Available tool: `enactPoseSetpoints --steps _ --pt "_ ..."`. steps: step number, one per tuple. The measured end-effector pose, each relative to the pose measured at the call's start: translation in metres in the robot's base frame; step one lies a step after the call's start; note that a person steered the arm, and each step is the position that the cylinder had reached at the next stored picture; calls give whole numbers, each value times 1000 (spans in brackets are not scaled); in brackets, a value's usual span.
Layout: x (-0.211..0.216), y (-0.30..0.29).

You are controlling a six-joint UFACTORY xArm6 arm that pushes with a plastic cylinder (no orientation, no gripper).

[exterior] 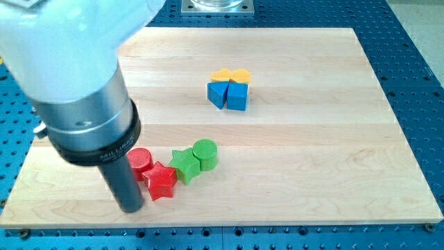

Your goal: Touch the red star

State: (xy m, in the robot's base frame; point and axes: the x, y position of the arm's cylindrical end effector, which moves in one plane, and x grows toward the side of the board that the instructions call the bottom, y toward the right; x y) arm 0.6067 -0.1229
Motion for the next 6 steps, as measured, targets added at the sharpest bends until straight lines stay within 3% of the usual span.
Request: enactPoseSetpoints --steps 1,4,5,6 --pt "5 38" --pt "-14 0" --pt "11 -6" --pt "12 32"
